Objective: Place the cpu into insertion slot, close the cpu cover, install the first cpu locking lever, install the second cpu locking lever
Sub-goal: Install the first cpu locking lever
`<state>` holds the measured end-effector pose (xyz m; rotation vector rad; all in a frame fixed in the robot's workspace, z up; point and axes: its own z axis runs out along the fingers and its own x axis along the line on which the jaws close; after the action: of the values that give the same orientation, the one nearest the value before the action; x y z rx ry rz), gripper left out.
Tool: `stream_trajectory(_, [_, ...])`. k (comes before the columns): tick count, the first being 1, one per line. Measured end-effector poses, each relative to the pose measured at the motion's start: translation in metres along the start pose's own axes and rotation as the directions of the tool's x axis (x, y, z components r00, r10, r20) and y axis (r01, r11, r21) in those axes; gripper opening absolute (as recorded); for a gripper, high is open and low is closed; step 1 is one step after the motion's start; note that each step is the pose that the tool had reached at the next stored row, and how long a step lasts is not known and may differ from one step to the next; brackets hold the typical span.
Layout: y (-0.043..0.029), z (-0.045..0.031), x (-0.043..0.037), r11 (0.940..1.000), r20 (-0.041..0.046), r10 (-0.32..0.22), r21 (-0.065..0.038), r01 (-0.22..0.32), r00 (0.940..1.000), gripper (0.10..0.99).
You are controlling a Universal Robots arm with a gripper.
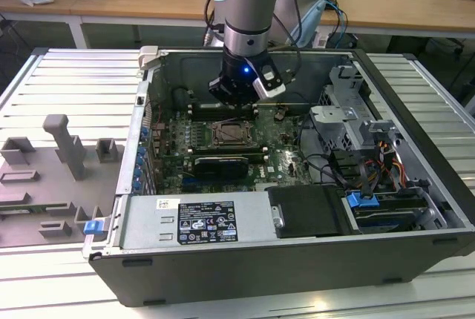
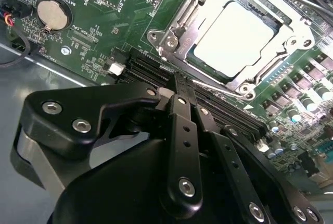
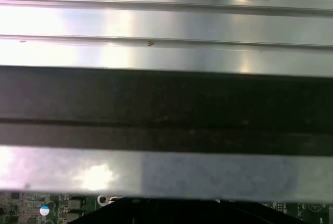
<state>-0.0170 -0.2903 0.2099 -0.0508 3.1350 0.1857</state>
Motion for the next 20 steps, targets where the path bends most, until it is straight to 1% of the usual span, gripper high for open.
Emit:
stream_trajectory(5, [-0.0006, 0.0044, -0.0011, 1.0000, 0.0000, 0.000, 0.000, 0.000, 1.0000, 0.106])
stream_trajectory(8, [-0.0007, 0.0051, -0.0015, 1.0000, 0.0000, 0.000, 0.002, 0.000, 1.0000, 0.106])
stream_trajectory(14, [-0.0007, 0.0053, -0.0016, 0.9999, -0.0005, 0.000, 0.014, 0.000, 1.0000, 0.106])
stream_trajectory(20, [-0.0008, 0.0063, -0.0016, 0.9998, -0.0007, 0.000, 0.020, 0.000, 1.0000, 0.106])
